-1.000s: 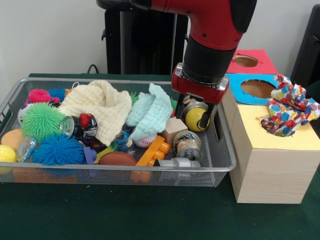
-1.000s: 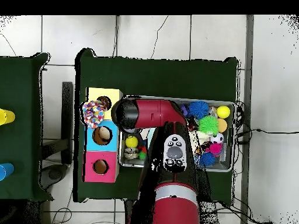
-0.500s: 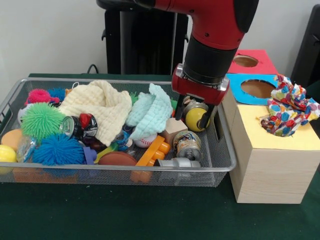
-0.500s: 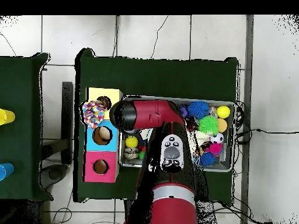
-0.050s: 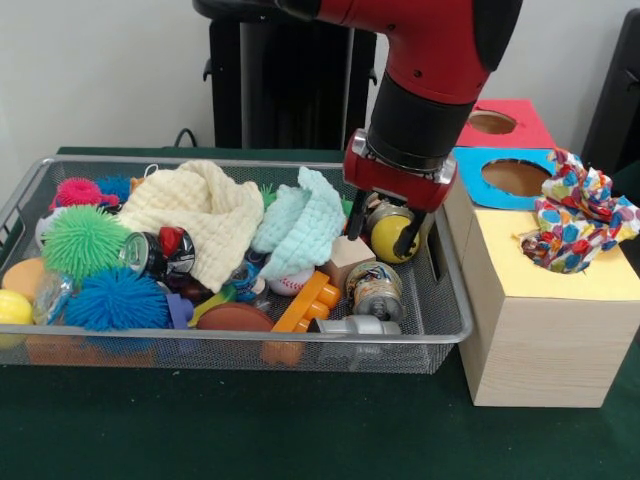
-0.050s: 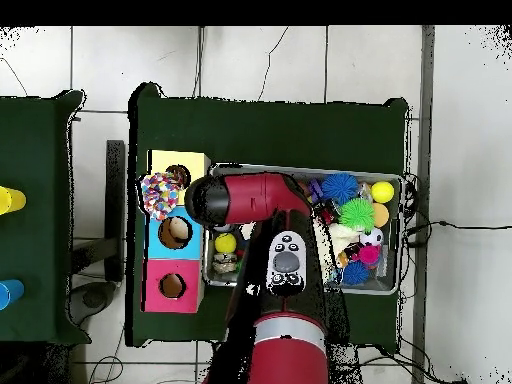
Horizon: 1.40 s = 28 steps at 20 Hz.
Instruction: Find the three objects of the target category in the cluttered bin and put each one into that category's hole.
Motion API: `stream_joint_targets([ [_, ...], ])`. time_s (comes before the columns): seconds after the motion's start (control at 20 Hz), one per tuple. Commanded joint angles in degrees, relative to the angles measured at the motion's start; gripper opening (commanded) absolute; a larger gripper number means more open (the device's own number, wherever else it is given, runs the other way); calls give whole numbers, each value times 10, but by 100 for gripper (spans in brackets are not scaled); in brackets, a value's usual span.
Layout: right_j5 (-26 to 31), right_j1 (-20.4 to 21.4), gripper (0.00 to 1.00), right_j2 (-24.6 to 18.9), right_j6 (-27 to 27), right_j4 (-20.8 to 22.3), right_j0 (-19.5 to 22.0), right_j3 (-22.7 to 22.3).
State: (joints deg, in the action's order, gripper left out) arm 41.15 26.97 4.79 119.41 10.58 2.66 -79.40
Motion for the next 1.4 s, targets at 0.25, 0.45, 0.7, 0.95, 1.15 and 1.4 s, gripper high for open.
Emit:
stream_joint_targets([
  [0.25, -61, -64, 100, -11, 55, 20, -5, 26],
  [0.45, -74, -67, 100, -10, 57, 16, -6, 21],
  [0.7, -74, -64, 100, -10, 53, 11, -6, 19],
  [0.95, -83, -72, 100, -9, 54, 12, -5, 20],
  [1.15, -131, -107, 100, -4, 88, 6, -1, 13],
  [1.4, -174, -156, 100, -21, 56, 13, 38, 21],
])
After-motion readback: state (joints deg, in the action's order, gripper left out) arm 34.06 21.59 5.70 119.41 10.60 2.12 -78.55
